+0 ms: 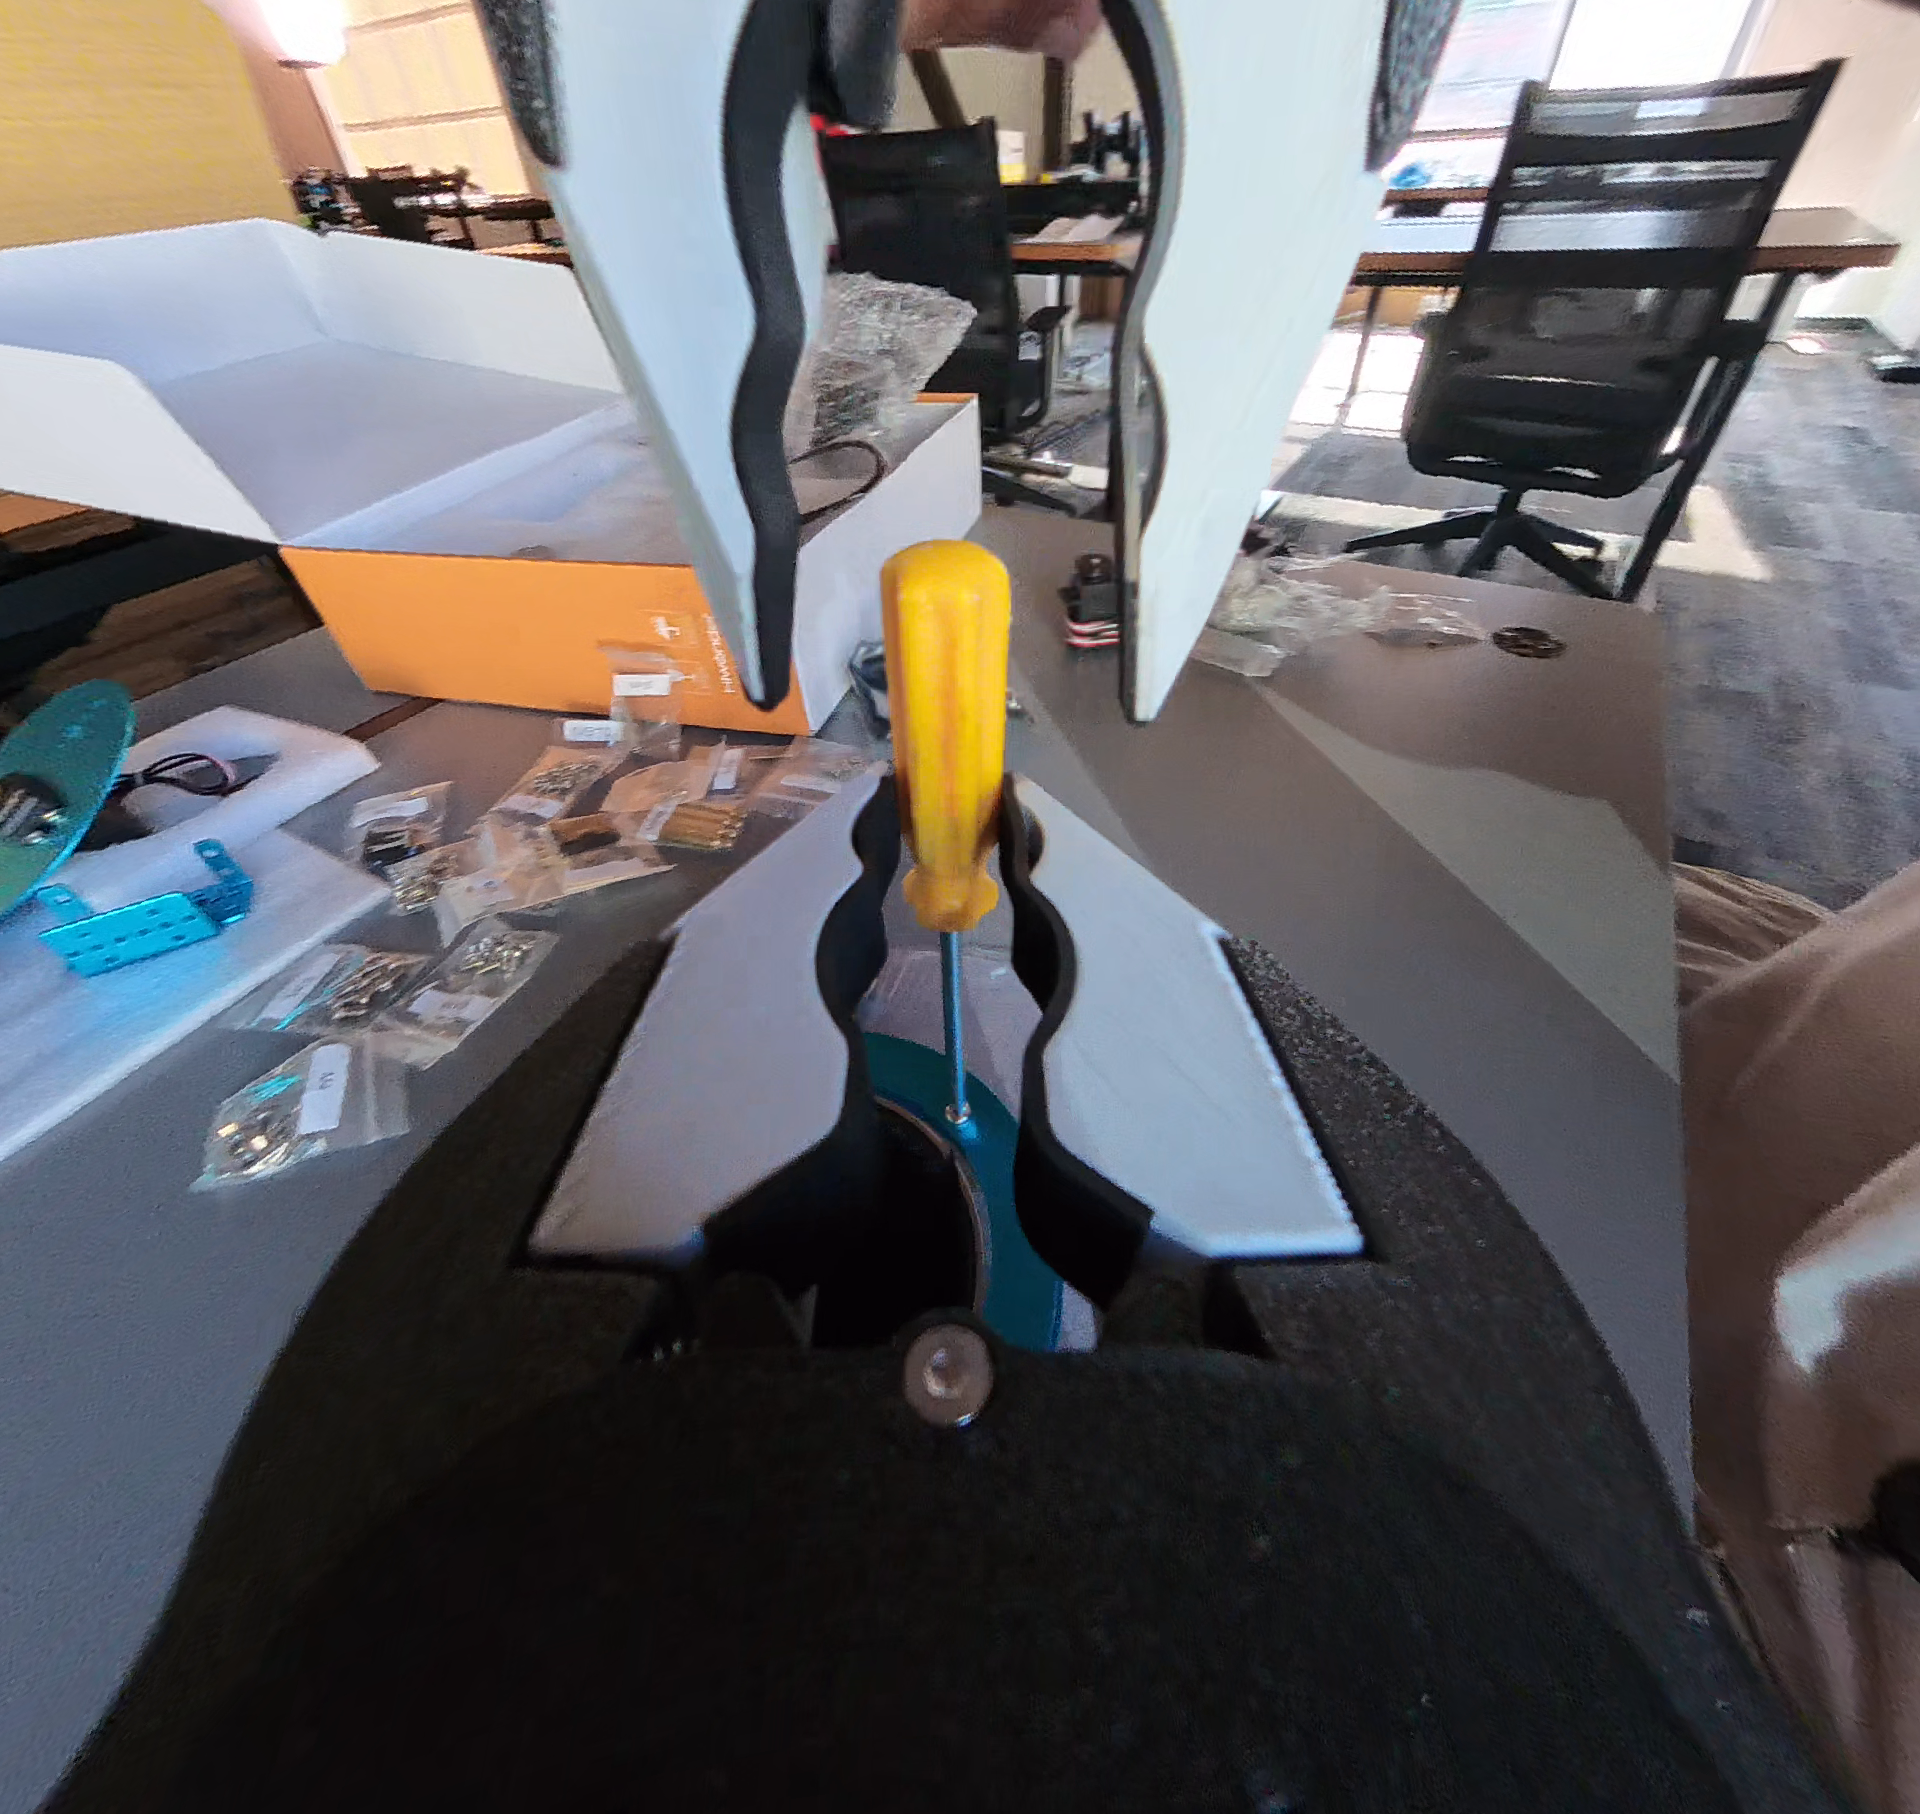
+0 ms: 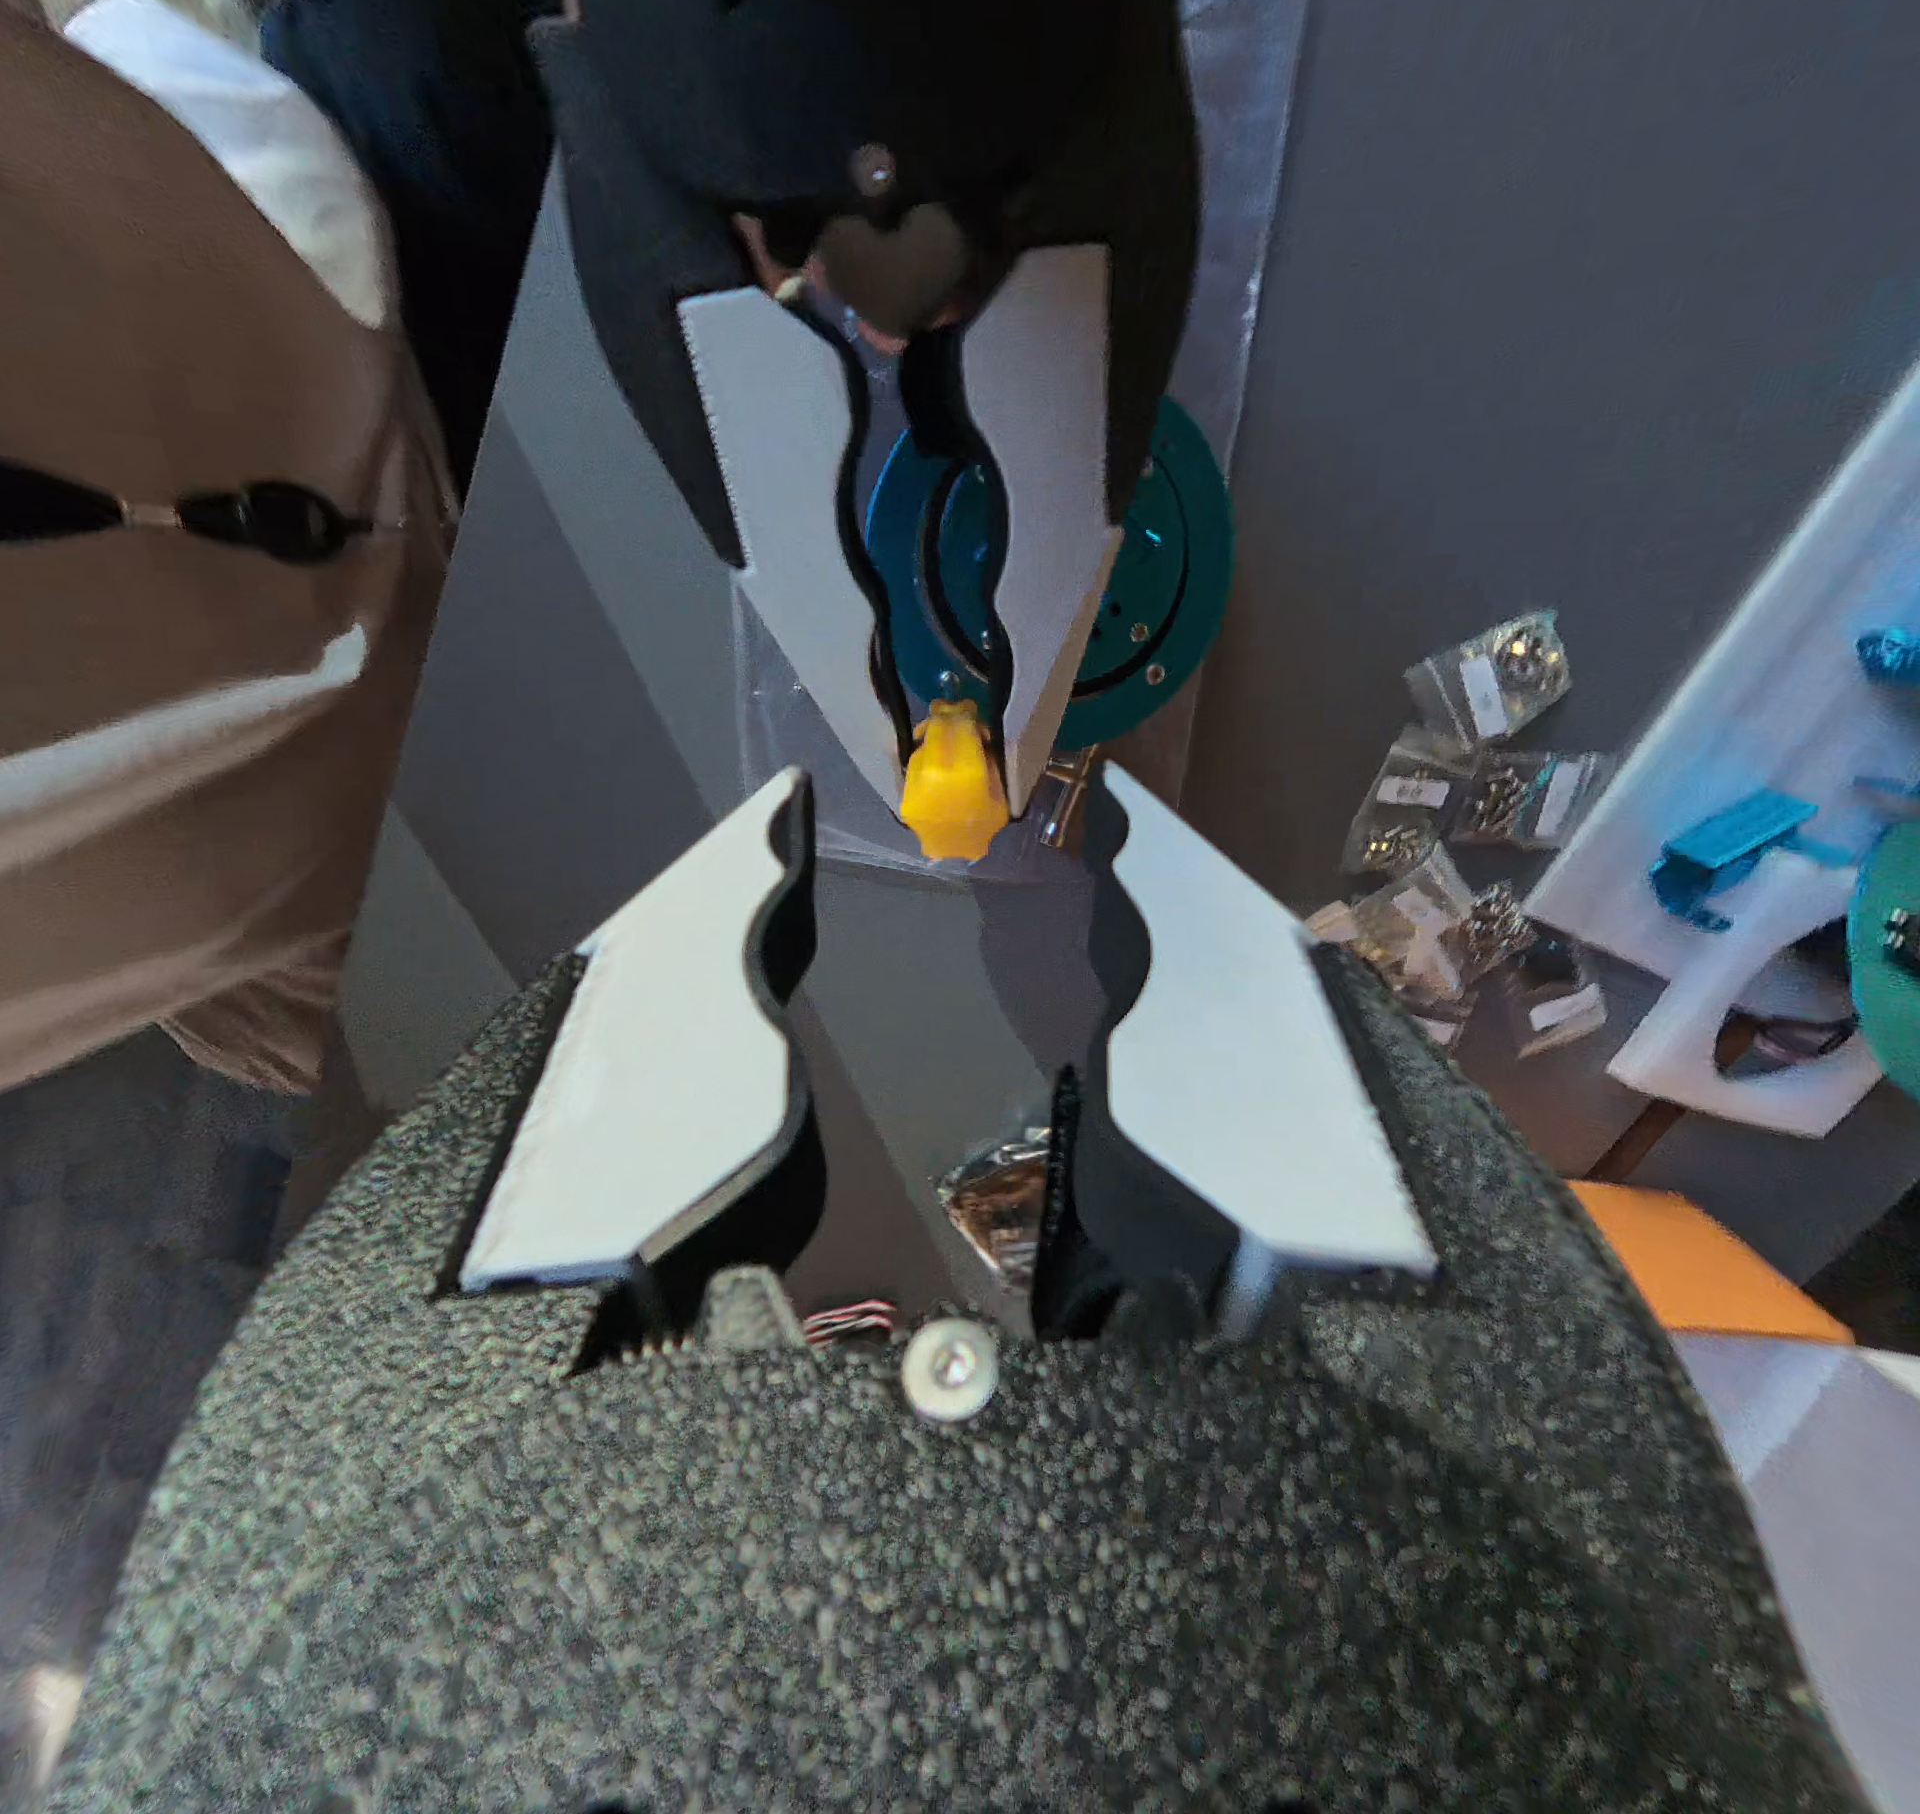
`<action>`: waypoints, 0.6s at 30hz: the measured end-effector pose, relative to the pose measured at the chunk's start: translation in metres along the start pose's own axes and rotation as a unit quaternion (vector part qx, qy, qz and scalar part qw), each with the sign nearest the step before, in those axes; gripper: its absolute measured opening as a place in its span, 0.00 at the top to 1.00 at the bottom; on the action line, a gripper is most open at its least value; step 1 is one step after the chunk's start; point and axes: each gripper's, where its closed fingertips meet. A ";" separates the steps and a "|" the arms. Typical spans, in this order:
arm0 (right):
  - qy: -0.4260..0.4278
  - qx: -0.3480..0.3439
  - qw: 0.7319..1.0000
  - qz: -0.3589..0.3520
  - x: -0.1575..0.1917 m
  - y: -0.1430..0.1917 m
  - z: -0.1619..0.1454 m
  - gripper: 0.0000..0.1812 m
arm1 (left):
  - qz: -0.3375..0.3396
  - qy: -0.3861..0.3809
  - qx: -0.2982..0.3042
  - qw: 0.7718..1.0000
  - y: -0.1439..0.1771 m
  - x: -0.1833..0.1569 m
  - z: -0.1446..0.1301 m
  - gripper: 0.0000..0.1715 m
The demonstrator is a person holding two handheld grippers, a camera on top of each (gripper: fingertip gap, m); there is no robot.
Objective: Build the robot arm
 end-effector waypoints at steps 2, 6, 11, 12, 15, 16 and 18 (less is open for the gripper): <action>0.035 -0.008 0.999 0.037 0.007 -0.001 0.005 0.83 | -0.017 0.004 0.002 1.000 0.001 -0.002 -0.001 0.90; 0.039 0.004 0.999 0.034 -0.004 -0.003 0.005 0.90 | -0.013 0.007 0.000 1.000 0.004 0.003 0.000 0.90; -0.153 0.027 0.988 0.021 -0.013 -0.004 0.003 0.90 | 0.052 -0.004 0.005 0.999 0.005 0.012 0.002 0.87; -0.194 0.031 0.980 0.016 -0.013 -0.004 0.002 0.90 | 0.062 -0.012 0.009 0.998 0.004 0.011 0.002 0.87; -0.260 0.039 0.965 0.010 -0.008 -0.003 0.000 0.90 | 0.069 -0.018 0.017 0.997 0.001 0.010 0.000 0.89; -0.259 0.040 0.965 0.008 -0.007 -0.002 0.000 0.90 | 0.058 -0.014 0.016 0.998 0.000 0.008 0.000 0.89; -0.225 0.054 0.973 0.015 0.000 -0.002 -0.001 0.90 | 0.030 -0.012 0.012 0.999 0.000 0.003 -0.001 0.90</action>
Point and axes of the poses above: each gripper's, where its closed fingertips meet, y back along the fingers, z out of its top, x = y × z across the jaws, and after that the axes turned 15 degrees about y, right-handed
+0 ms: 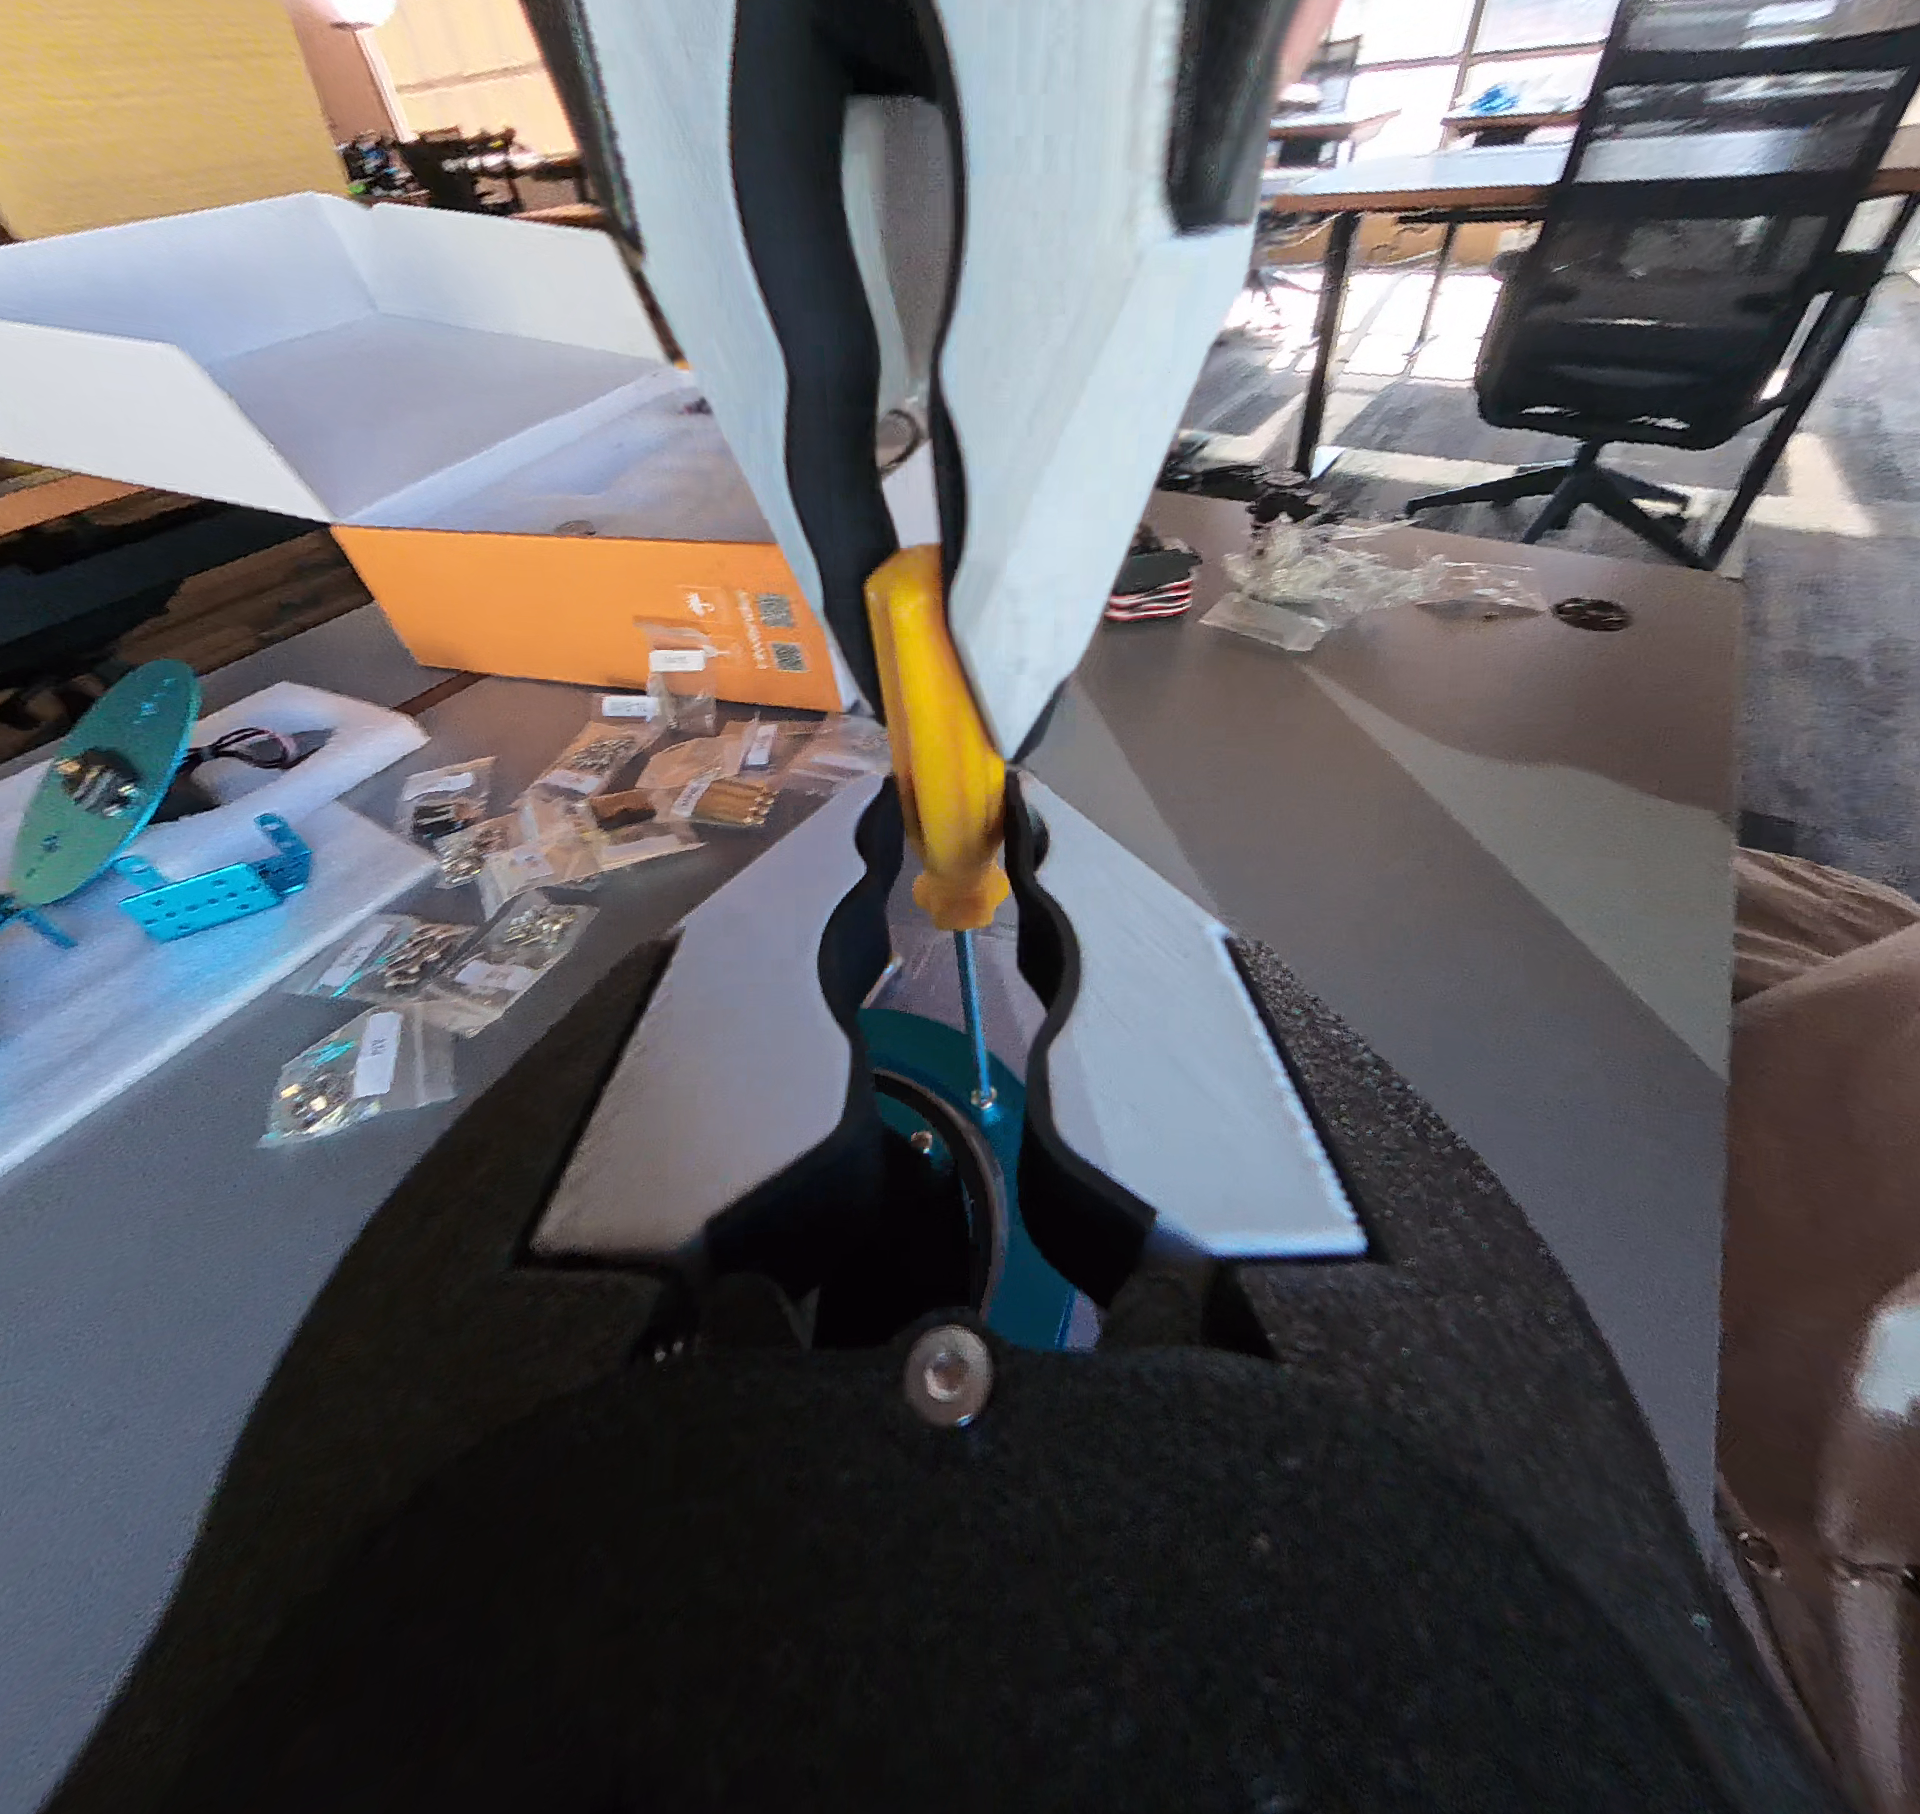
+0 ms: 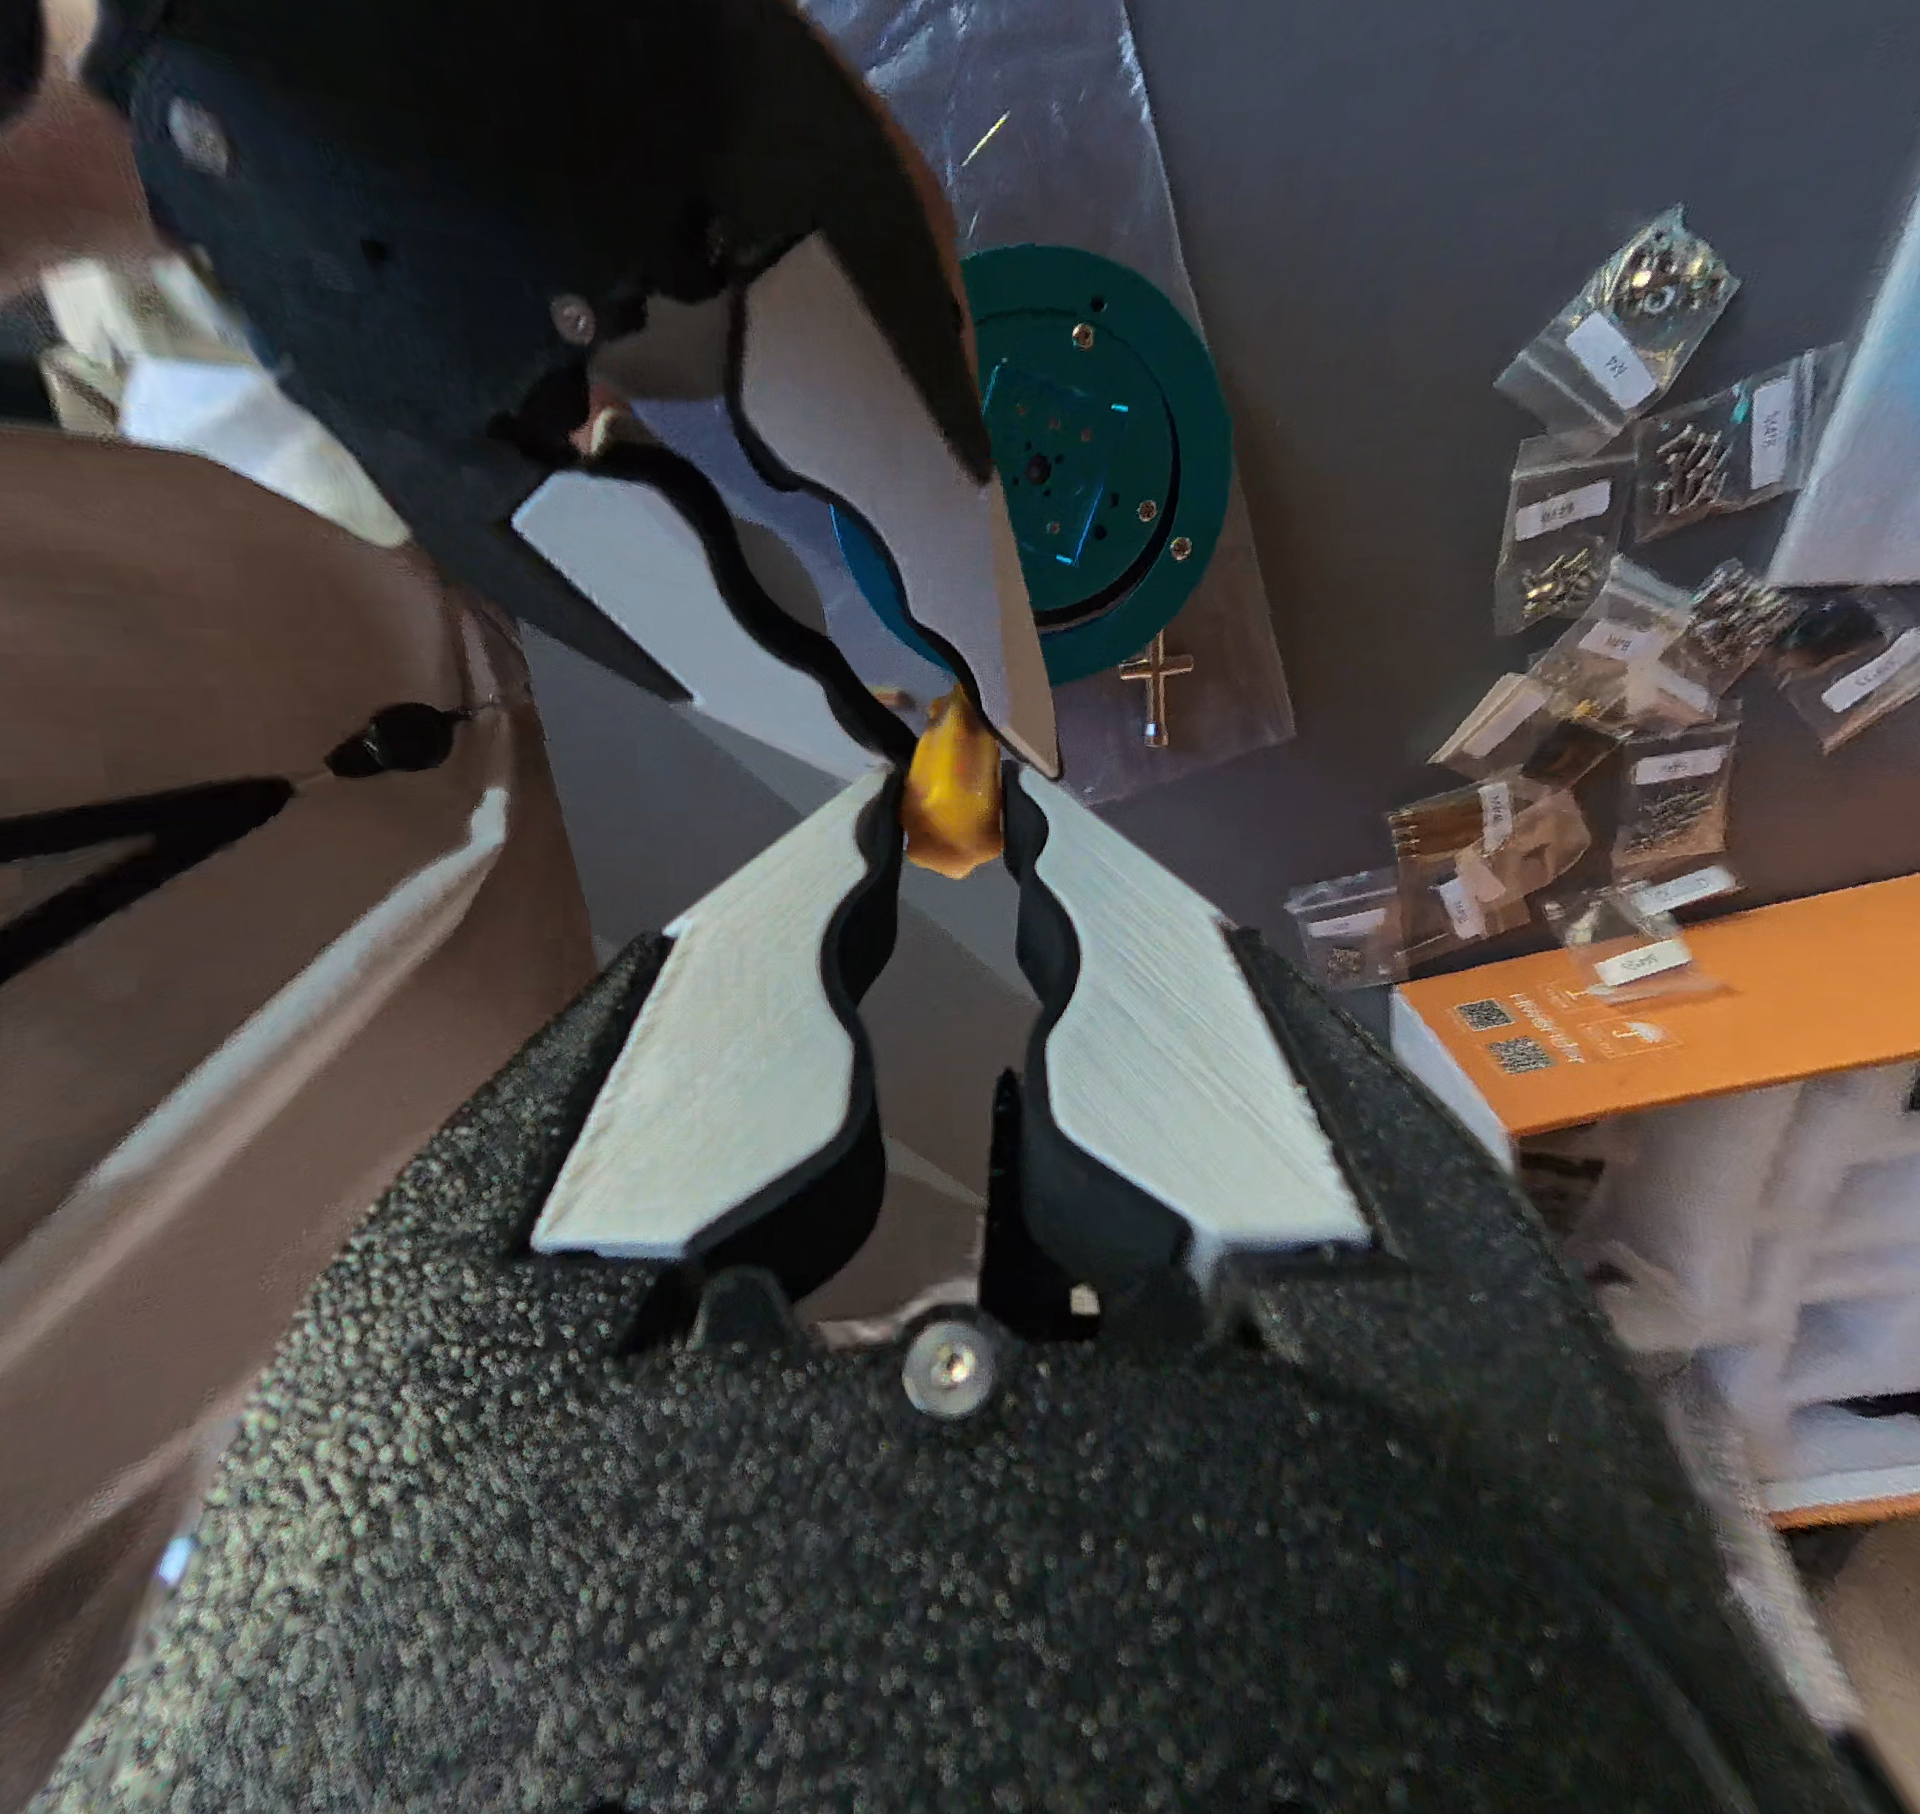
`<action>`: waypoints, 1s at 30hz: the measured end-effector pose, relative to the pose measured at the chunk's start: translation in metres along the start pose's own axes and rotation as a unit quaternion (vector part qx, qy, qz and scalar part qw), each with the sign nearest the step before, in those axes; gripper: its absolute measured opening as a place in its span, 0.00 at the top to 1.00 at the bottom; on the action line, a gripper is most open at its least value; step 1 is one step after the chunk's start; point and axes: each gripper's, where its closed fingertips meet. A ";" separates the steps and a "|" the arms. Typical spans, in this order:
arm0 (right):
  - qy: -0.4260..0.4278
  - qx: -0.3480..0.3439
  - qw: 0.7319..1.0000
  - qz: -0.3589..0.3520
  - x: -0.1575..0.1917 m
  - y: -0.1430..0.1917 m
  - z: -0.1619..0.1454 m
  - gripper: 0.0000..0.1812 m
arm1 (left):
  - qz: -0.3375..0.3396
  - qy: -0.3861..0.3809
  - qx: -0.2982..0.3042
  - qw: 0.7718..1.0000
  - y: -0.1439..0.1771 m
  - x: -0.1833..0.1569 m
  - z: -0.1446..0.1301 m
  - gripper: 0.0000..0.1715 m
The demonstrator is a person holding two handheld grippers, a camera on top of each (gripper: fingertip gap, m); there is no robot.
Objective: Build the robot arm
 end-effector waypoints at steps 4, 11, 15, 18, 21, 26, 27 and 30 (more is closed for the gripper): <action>0.196 0.022 0.978 -0.061 -0.002 -0.001 -0.002 0.81 | -0.030 -0.018 -0.005 0.999 0.002 -0.002 -0.001 0.90; 0.200 0.029 0.979 -0.023 0.001 -0.002 0.000 0.90 | -0.052 -0.013 -0.020 0.998 0.003 -0.003 -0.001 0.90; 0.080 0.049 0.996 -0.012 -0.001 -0.002 -0.002 0.90 | -0.017 -0.017 -0.008 1.000 0.001 0.001 -0.002 0.90; -0.029 0.052 0.998 -0.001 -0.004 -0.002 -0.003 0.90 | 0.021 -0.035 0.000 0.999 -0.005 0.006 -0.003 0.87; -0.034 0.061 0.997 0.012 0.000 -0.002 -0.005 0.90 | -0.006 -0.011 0.000 1.000 -0.005 0.004 -0.004 0.91; 0.201 0.079 0.975 -0.049 0.000 -0.001 0.000 0.82 | -0.059 -0.001 -0.010 0.998 0.001 0.000 -0.006 0.91; 0.229 0.076 0.970 -0.034 0.006 -0.002 -0.001 0.83 | -0.070 -0.001 -0.011 0.997 0.002 -0.002 -0.006 0.91; 0.241 0.066 0.968 -0.010 0.005 -0.002 0.000 0.91 | -0.070 -0.004 -0.013 0.997 0.002 -0.003 -0.007 0.91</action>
Point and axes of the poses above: each gripper's, where its closed fingertips meet, y back along the fingers, z out of its top, x = y × z across the jaws, and after that the axes turned 15 degrees about y, right-handed
